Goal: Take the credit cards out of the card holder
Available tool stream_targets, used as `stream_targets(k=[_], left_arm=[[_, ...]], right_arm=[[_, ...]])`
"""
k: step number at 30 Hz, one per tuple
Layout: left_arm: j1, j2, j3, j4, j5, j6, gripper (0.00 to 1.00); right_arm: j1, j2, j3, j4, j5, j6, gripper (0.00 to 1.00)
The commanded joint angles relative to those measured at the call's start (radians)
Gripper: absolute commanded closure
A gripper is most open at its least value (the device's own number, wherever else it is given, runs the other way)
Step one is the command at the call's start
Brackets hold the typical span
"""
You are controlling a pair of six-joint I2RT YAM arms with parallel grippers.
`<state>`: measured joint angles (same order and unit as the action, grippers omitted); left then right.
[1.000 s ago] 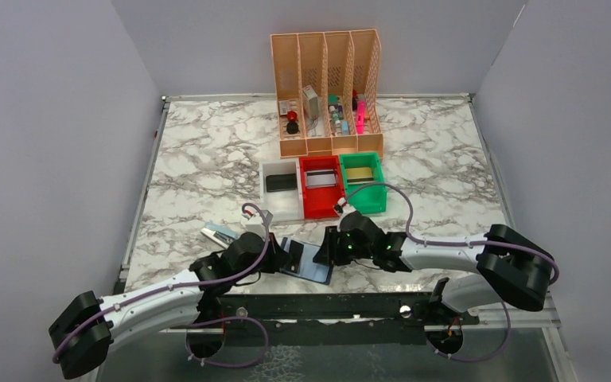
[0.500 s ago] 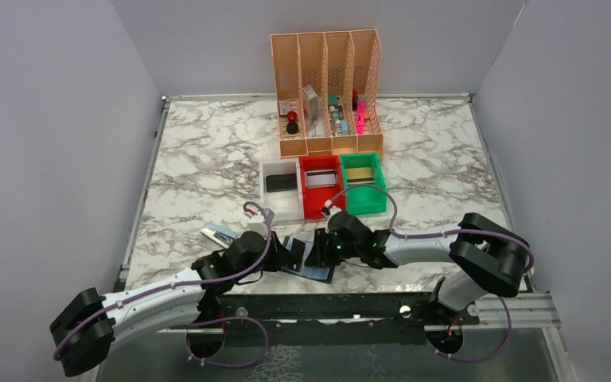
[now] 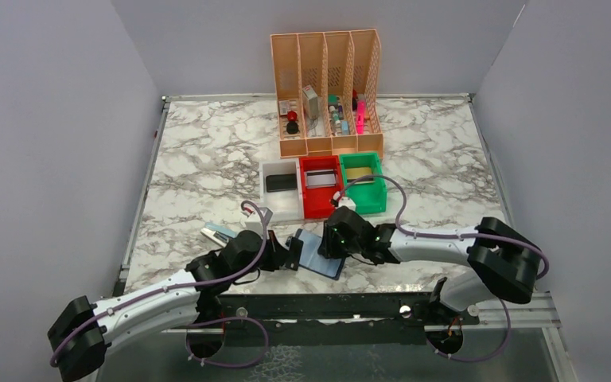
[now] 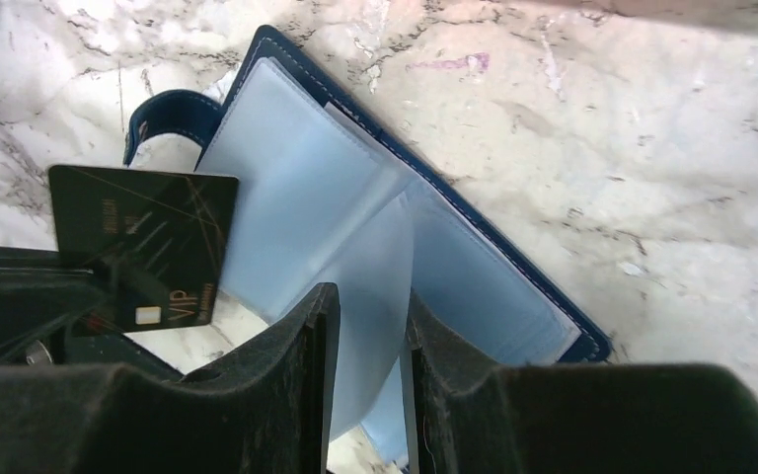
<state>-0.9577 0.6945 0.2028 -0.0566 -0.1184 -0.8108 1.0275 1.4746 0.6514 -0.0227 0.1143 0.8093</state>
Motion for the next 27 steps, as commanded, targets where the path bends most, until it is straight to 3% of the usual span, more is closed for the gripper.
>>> stream_targets(k=[1, 17, 27], left_arm=[[-0.003, -0.052, 0.072, -0.051, -0.009, 0.034, 1.0], [0.008, -0.064, 0.057, 0.161, 0.113, 0.026, 1.0], [0.149, -0.029, -0.038, 0.409, 0.39, -0.059, 1.0]], right_arm=[[-0.003, -0.1, -0.018, -0.049, 0.046, -0.048, 0.67], [-0.003, -0.436, -0.315, 0.344, -0.035, 0.094, 0.47], [-0.003, -0.436, -0.367, 0.478, -0.1, 0.113, 0.46]])
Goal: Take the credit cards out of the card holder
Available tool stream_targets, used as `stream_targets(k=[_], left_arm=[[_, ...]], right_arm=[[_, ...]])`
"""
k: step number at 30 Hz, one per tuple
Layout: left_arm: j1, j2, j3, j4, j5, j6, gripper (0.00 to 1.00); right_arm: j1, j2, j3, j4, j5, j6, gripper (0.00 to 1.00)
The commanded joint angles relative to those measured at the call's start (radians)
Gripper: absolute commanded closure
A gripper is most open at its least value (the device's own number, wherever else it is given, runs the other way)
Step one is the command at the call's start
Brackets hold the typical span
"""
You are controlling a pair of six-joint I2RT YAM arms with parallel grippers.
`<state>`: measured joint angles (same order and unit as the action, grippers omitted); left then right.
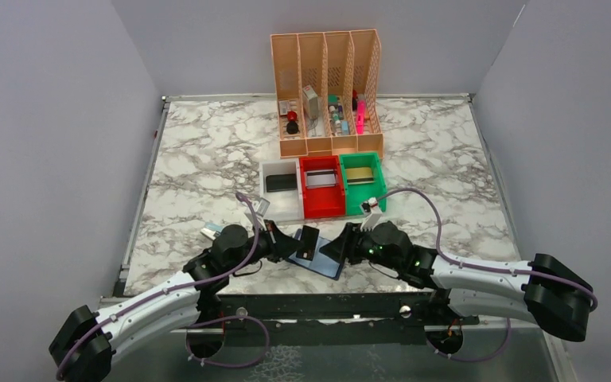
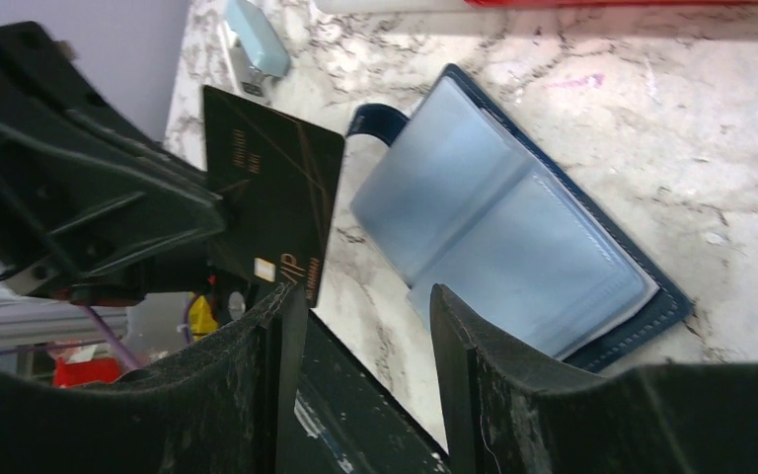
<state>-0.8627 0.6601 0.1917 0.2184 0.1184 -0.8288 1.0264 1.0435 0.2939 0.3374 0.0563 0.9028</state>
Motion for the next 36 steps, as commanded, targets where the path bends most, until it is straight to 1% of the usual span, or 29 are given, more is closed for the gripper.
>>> stream_targets(k=[1, 7, 11, 15, 21, 25, 28, 33, 36], left_arm=[[0.063, 0.004, -0.029, 0.137, 0.17, -0.042, 1.0], [0.072, -0.017, -0.048, 0.167, 0.204, -0.065, 1.0], [0.071, -0.033, -0.058, 0.199, 0.221, -0.086, 1.0], [0.074, -0.044, -0.06, 0.226, 0.242, -0.095, 1.0], [0.085, -0.045, -0.061, 0.231, 0.249, -0.102, 1.0], [0.099, -0.055, -0.067, 0.231, 0.248, -0.111, 1.0], [0.102, -0.067, -0.066, 0.231, 0.251, -0.104, 1.0], [0.103, -0.079, -0.067, 0.237, 0.255, -0.103, 1.0], [0.103, -0.079, -0.068, 0.258, 0.271, -0.11, 1.0]], right_arm=[[-0.002, -0.004, -0.017, 0.139, -0.05, 0.023, 0.46], [-0.004, 0.013, -0.033, 0.256, -0.123, 0.016, 0.48], [-0.01, 0.035, -0.022, 0.271, -0.133, 0.027, 0.51], [-0.024, 0.056, -0.032, 0.346, -0.187, 0.032, 0.57], [-0.031, 0.045, -0.061, 0.445, -0.239, 0.041, 0.69], [-0.034, -0.004, -0.082, 0.444, -0.23, 0.048, 0.78], [-0.037, -0.033, -0.097, 0.442, -0.225, 0.048, 0.83], [-0.039, -0.042, -0.094, 0.476, -0.272, 0.044, 0.89], [-0.039, -0.033, -0.093, 0.5, -0.286, 0.05, 0.89]])
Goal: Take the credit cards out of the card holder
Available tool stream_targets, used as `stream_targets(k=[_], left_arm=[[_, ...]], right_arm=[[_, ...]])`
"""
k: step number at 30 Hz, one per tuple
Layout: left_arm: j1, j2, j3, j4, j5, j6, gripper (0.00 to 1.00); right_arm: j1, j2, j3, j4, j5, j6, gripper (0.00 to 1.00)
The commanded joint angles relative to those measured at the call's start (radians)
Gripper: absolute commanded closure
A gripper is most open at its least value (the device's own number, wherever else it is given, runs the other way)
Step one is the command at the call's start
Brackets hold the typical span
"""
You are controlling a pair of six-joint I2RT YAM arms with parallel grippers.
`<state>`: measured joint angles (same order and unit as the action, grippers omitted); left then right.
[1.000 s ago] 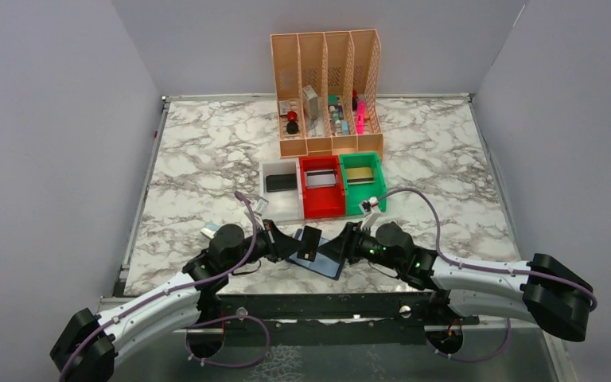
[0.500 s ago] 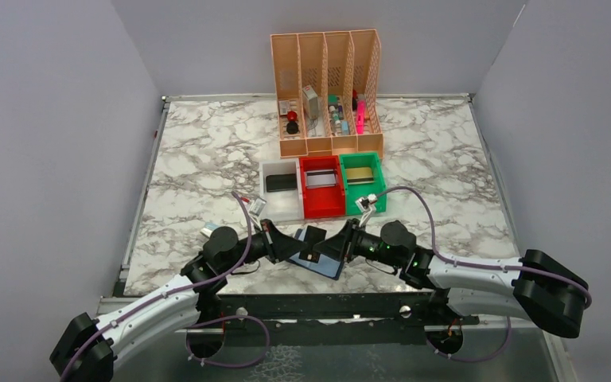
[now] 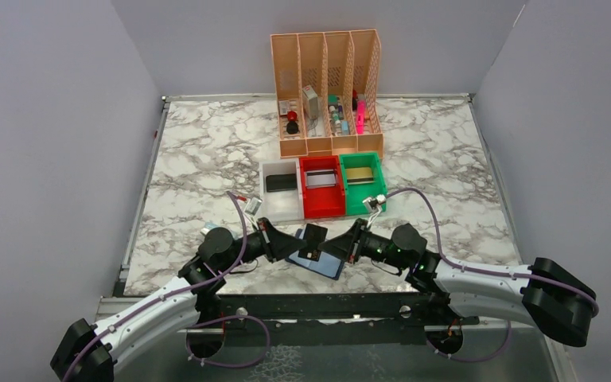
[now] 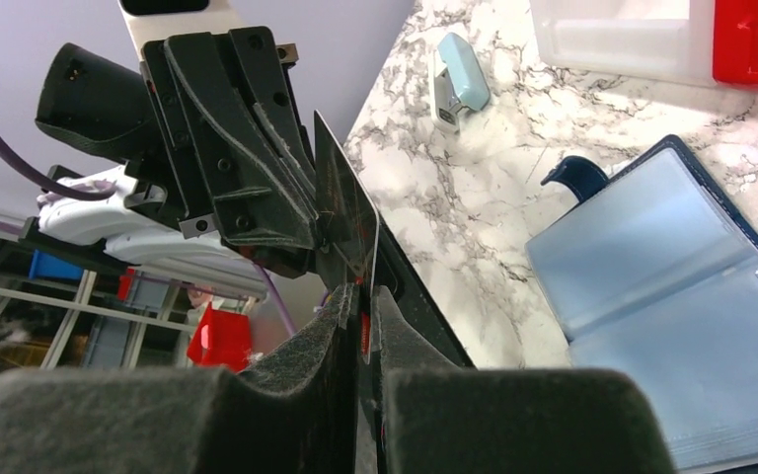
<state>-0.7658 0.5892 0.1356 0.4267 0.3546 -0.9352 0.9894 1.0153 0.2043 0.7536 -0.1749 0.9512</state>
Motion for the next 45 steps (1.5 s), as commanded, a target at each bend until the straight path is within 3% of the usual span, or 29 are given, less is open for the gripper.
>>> stream_targets(k=[1, 11, 19, 22, 29, 32, 40, 45], left_arm=[[0.006, -0.008, -0.012, 0.053, 0.037, -0.006, 1.0], [0.007, -0.029, -0.011, 0.063, 0.046, -0.016, 1.0], [0.007, -0.031, -0.017, 0.078, 0.05, -0.025, 1.0], [0.007, -0.039, -0.021, 0.076, 0.049, -0.019, 1.0], [0.007, -0.042, -0.017, -0.02, -0.015, 0.018, 0.47], [0.007, -0.053, 0.024, -0.165, -0.073, 0.07, 0.32], [0.007, -0.143, 0.193, -0.666, -0.456, 0.195, 0.1], [0.008, -0.182, 0.227, -0.796, -0.627, 0.161, 0.04]], right_arm=[[-0.003, -0.002, -0.004, 0.094, -0.06, 0.002, 0.89], [-0.002, -0.007, -0.013, 0.143, -0.072, 0.025, 0.76], [-0.002, 0.004, -0.011, 0.189, -0.093, 0.036, 0.93], [-0.001, 0.001, -0.012, 0.181, -0.083, 0.037, 0.95], [-0.001, -0.033, 0.011, 0.045, -0.015, 0.0, 0.99], [-0.002, -0.05, 0.054, -0.096, 0.041, -0.043, 0.99], [-0.002, -0.002, 0.253, -0.456, 0.204, -0.265, 0.99], [-0.002, 0.154, 0.448, -0.591, 0.289, -0.408, 0.99]])
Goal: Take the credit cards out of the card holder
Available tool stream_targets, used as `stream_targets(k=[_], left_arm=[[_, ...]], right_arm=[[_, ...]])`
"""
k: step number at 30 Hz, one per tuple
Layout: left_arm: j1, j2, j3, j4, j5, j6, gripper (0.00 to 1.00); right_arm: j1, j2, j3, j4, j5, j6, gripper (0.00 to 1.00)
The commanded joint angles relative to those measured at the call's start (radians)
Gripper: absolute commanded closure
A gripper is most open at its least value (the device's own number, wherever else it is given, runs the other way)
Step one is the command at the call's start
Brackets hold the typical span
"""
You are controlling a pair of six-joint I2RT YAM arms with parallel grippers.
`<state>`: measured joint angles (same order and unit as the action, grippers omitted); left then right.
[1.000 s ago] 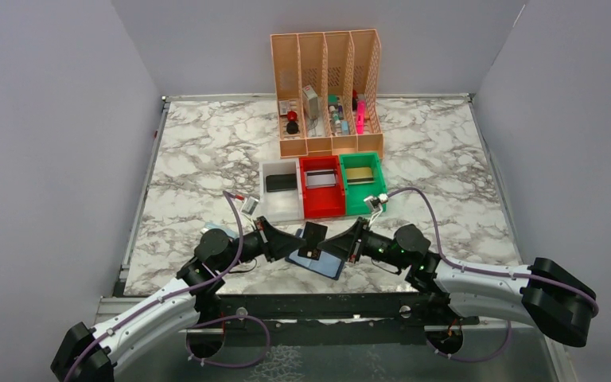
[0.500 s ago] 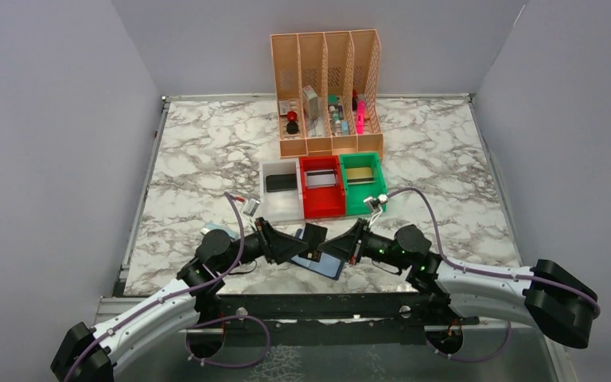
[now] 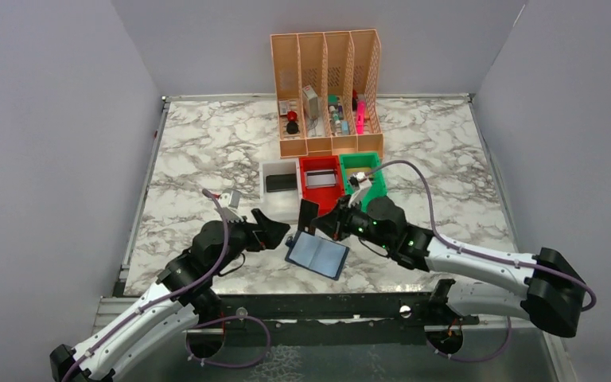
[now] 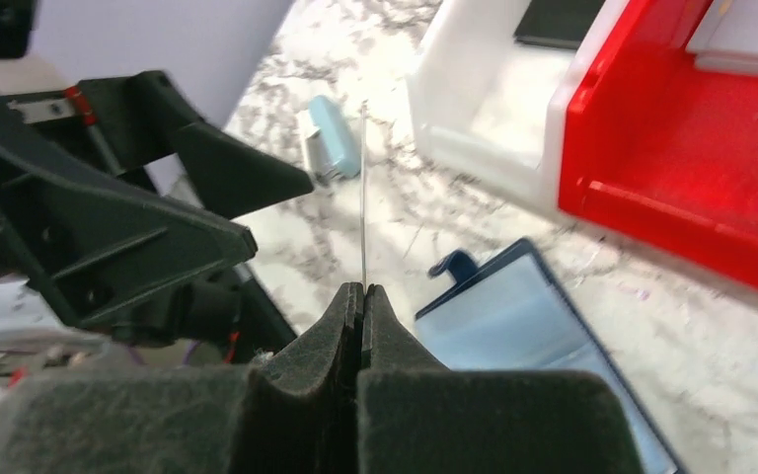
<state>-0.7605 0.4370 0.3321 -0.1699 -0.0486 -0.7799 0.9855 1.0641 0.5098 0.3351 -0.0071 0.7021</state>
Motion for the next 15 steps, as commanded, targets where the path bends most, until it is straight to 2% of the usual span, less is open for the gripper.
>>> stream_targets(k=[1, 7, 15], left_arm=[[0.002, -0.035, 0.031, -0.206, -0.245, -0.003, 0.02], [0.002, -0.057, 0.044, -0.277, -0.357, -0.065, 0.01], [0.001, -0.138, 0.038, -0.345, -0.449, -0.145, 0.01]], right_arm=[[0.002, 0.14, 0.18, -0.198, 0.139, -0.184, 0.99], [0.002, 0.354, 0.416, -0.298, 0.236, -0.327, 0.99], [0.004, 0.619, 0.67, -0.334, 0.357, -0.503, 0.99]])
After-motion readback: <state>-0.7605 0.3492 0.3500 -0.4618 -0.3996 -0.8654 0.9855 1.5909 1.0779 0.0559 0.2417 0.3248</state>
